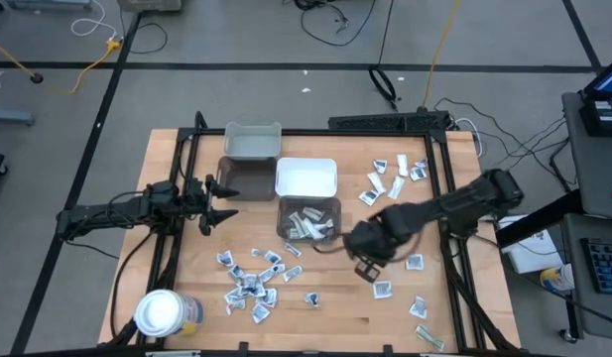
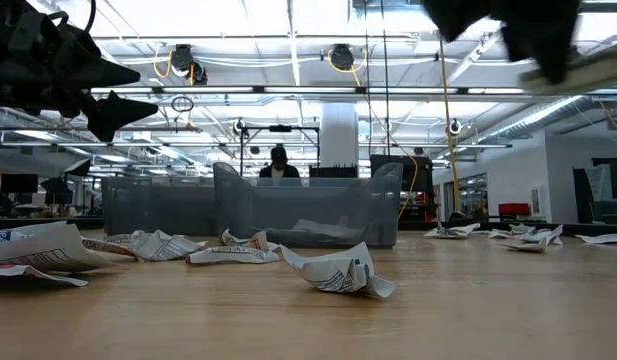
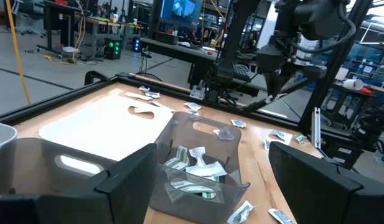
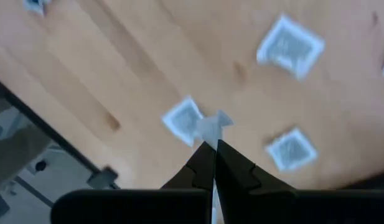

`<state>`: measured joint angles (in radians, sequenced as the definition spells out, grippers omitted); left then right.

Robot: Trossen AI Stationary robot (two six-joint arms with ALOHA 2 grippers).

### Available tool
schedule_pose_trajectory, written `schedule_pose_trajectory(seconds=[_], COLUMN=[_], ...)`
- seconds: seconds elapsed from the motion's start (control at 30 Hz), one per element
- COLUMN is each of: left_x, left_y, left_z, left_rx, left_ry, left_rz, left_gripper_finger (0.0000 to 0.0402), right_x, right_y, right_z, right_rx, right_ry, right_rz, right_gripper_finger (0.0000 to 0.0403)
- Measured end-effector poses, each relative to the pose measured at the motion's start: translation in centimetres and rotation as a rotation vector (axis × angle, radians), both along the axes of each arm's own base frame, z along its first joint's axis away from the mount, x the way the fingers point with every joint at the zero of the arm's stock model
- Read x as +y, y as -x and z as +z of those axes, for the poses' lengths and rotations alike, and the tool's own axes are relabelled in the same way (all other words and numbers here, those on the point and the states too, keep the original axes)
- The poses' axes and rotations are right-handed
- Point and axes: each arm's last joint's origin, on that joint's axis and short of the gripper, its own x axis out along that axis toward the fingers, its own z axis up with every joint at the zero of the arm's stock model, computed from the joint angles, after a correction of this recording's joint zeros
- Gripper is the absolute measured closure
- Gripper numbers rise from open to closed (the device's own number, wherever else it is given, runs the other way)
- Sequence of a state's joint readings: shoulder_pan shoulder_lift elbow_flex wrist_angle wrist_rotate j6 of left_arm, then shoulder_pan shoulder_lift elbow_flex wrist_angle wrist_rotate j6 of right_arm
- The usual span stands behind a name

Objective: Pick & Place First Aid Supplies
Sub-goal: Put the green bandage pack into the right black bin

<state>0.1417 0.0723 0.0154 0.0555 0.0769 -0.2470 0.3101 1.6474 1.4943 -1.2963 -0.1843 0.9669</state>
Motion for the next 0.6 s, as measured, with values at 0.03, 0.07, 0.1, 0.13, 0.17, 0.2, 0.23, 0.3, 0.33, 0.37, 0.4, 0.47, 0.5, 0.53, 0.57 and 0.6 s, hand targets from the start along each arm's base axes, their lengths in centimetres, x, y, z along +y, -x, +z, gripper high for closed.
schedule_pose_trajectory(seconds=[0.03, 0.07, 0.1, 0.13, 0.17, 0.2, 0.23, 0.3, 0.33, 0.37, 0.4, 0.47, 0.5, 0.53, 0.57, 0.6], left_x=[0.0, 0.0, 0.0, 0.0, 0.0, 0.0, 0.0, 0.0, 0.0, 0.0, 0.0, 0.0, 0.0, 0.0, 0.0, 0.0], left_y=[0.0, 0.0, 0.0, 0.0, 0.0, 0.0, 0.0, 0.0, 0.0, 0.0, 0.0, 0.0, 0.0, 0.0, 0.0, 0.0], left_z=[0.0, 0.0, 0.0, 0.0, 0.0, 0.0, 0.0, 0.0, 0.0, 0.0, 0.0, 0.0, 0.0, 0.0, 0.0, 0.0], left_rx=[0.000, 0.000, 0.000, -0.001, 0.000, 0.000, 0.000, 0.000, 0.000, 0.000, 0.000, -0.001, 0.000, 0.000, -0.001, -0.001], left_ry=[0.000, 0.000, 0.000, 0.000, 0.000, 0.000, 0.000, 0.000, 0.000, 0.000, 0.000, 0.000, 0.000, 0.000, 0.000, 0.000], left_rz=[0.000, 0.000, 0.000, 0.000, 0.000, -0.001, 0.000, 0.000, 0.000, 0.000, 0.000, 0.000, 0.000, 0.000, 0.000, 0.000], left_gripper_finger=[0.0091, 0.0091, 0.0091, 0.0091, 0.0091, 0.0091, 0.0091, 0.0091, 0.0091, 0.0091, 0.0091, 0.0091, 0.0091, 0.0091, 0.0091, 0.0091], right_x=[-0.5, -1.0, -1.5, -2.0, -2.5, -3.0, -3.5, -4.6, -5.2, -5.8, -6.3, -7.4, -8.0, -8.5, -9.1, -9.5], right_y=[-0.8, -1.5, -2.3, -3.0, -3.7, -4.5, -5.3, -6.8, -7.5, -8.2, -8.9, -10.5, -11.2, -12.0, -12.5, -13.0], right_z=[-0.1, -0.2, -0.2, -0.2, -0.2, -0.2, -0.2, 0.1, 0.3, 0.4, 0.5, 0.4, 0.4, 0.4, 0.4, 0.3], right_rx=[-0.003, -0.006, -0.012, -0.014, -0.017, -0.020, -0.028, -0.047, -0.055, -0.060, -0.062, -0.074, -0.081, -0.092, -0.101, -0.107], right_ry=[0.000, -0.002, -0.002, -0.002, -0.002, -0.002, -0.003, -0.003, -0.004, -0.003, -0.002, -0.001, 0.000, 0.001, 0.002, 0.003], right_rz=[0.002, 0.005, 0.010, 0.017, 0.025, 0.032, 0.039, 0.048, 0.050, 0.052, 0.053, 0.054, 0.053, 0.052, 0.051, 0.050], right_gripper_finger=[0.0403, 0.0403, 0.0403, 0.0403, 0.0403, 0.0403, 0.0403, 0.0403, 0.0403, 0.0403, 0.0403, 0.0403, 0.0403, 0.0403, 0.0403, 0.0403])
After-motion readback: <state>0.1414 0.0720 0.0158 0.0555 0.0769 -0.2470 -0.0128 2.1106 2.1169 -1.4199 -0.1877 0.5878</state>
